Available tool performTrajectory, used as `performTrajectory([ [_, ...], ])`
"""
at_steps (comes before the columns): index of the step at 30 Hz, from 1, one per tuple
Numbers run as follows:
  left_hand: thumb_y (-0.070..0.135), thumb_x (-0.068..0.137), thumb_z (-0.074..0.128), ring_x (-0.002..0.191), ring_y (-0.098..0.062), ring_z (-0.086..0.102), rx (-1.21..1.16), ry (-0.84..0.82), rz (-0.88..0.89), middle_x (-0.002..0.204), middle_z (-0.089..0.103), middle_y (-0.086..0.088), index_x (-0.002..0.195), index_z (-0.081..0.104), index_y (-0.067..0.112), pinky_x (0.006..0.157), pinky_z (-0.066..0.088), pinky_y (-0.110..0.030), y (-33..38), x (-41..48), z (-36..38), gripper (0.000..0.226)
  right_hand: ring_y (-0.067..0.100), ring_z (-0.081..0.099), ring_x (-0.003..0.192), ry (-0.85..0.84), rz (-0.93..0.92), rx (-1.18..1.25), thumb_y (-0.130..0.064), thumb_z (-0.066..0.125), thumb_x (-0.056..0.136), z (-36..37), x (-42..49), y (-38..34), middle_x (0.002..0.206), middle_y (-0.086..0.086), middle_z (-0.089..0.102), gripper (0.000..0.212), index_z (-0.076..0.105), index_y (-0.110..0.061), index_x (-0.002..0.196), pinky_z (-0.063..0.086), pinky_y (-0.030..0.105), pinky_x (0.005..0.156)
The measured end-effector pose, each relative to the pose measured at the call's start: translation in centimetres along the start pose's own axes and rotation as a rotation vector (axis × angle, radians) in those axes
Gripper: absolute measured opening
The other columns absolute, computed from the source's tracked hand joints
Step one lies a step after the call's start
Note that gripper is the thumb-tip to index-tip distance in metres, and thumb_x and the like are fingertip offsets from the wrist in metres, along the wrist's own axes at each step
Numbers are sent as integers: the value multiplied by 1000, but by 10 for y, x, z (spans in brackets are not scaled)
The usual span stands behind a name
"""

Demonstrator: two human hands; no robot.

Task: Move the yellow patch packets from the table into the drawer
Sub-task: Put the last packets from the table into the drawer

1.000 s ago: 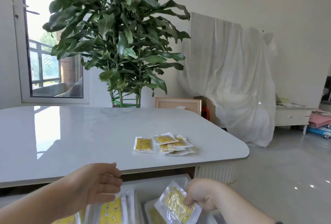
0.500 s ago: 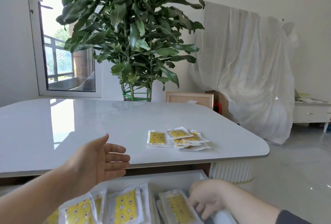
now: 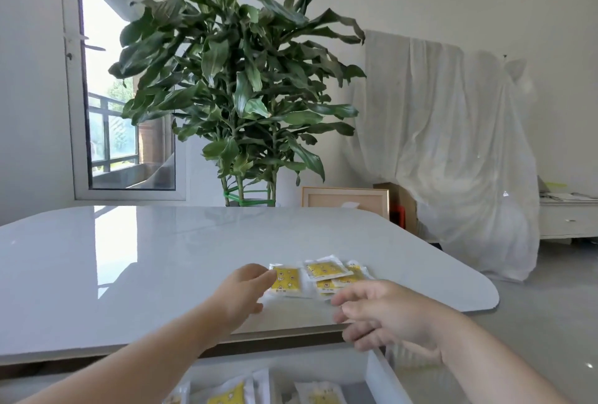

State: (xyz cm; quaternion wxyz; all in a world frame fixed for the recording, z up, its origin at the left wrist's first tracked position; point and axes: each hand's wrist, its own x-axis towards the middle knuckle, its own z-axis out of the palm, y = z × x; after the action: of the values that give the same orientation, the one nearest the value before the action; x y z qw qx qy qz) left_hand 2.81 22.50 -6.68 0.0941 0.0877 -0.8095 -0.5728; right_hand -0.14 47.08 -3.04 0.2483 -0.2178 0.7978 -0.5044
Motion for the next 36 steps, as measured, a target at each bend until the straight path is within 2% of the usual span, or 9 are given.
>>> performTrajectory([
  [2, 36, 87, 55, 79, -21, 50, 274, 115, -2, 90, 54, -4, 89, 54, 15, 70, 42, -28, 0, 28, 17, 21, 18, 64, 76, 104, -16, -18, -12, 56, 93, -5, 8, -11, 99, 10, 68, 16, 63, -10, 107, 55, 28, 68],
  [5, 49, 87, 49, 90, -23, 53, 640, 287, -62, 110, 57, -6, 110, 57, 13, 71, 39, -27, 2, 53, 36, 43, 19, 57, 65, 382, 16, -102, -9, 57, 84, -17, 45, -18, 84, 11, 66, 10, 65, -6, 89, 50, 28, 58],
  [8, 61, 80, 50, 98, -23, 60, 778, 317, -117, 109, 59, -3, 106, 61, 17, 70, 42, -27, 6, 66, 43, 52, 22, 48, 61, 597, 35, -316, -14, 54, 72, -30, 89, -18, 69, 6, 51, 2, 53, -12, 72, 38, 27, 56],
  [12, 59, 73, 58, 78, -19, 57, 722, 349, -159, 79, 56, 6, 81, 56, 21, 59, 39, -25, -3, 74, 40, 39, 20, 54, 67, 632, 131, -500, -25, 56, 76, -31, 127, -17, 74, 0, 56, 16, 57, -13, 88, 35, 23, 50],
  [17, 46, 68, 66, 74, -17, 58, 606, 390, -98, 76, 60, 5, 78, 60, 20, 52, 35, -24, -10, 80, 35, 29, 22, 58, 84, 579, 241, -538, -54, 61, 74, -28, 151, -6, 83, -2, 58, 41, 57, -17, 91, 46, 28, 68],
  [21, 34, 68, 70, 72, -16, 61, 420, 415, -73, 74, 61, 7, 83, 60, 25, 60, 47, -27, -14, 82, 32, 20, 21, 61, 88, 584, 287, -625, -67, 67, 65, -26, 157, -1, 92, -1, 63, 57, 57, -18, 91, 48, 28, 68],
  [28, 34, 72, 70, 72, -13, 60, 319, 431, -60, 78, 62, 8, 95, 56, 27, 58, 43, -25, -13, 78, 31, 28, 19, 59, 81, 610, 252, -503, -45, 74, 72, -28, 160, 1, 78, -1, 57, 40, 48, -16, 77, 48, 28, 67],
  [33, 35, 75, 66, 71, -15, 61, 251, 458, -52, 78, 62, 4, 81, 52, 23, 63, 48, -30, -13, 77, 31, 20, 21, 61, 82, 635, 168, -445, -32, 74, 74, -28, 163, 4, 90, 2, 61, 38, 55, -13, 100, 40, 26, 54],
  [36, 34, 77, 64, 69, -12, 58, 228, 467, -43, 77, 61, 4, 81, 51, 22, 55, 42, -26, -13, 75, 31, 19, 21, 56, 83, 671, 118, -319, -22, 72, 77, -31, 162, 7, 95, 3, 56, 38, 49, -14, 106, 36, 26, 50],
])
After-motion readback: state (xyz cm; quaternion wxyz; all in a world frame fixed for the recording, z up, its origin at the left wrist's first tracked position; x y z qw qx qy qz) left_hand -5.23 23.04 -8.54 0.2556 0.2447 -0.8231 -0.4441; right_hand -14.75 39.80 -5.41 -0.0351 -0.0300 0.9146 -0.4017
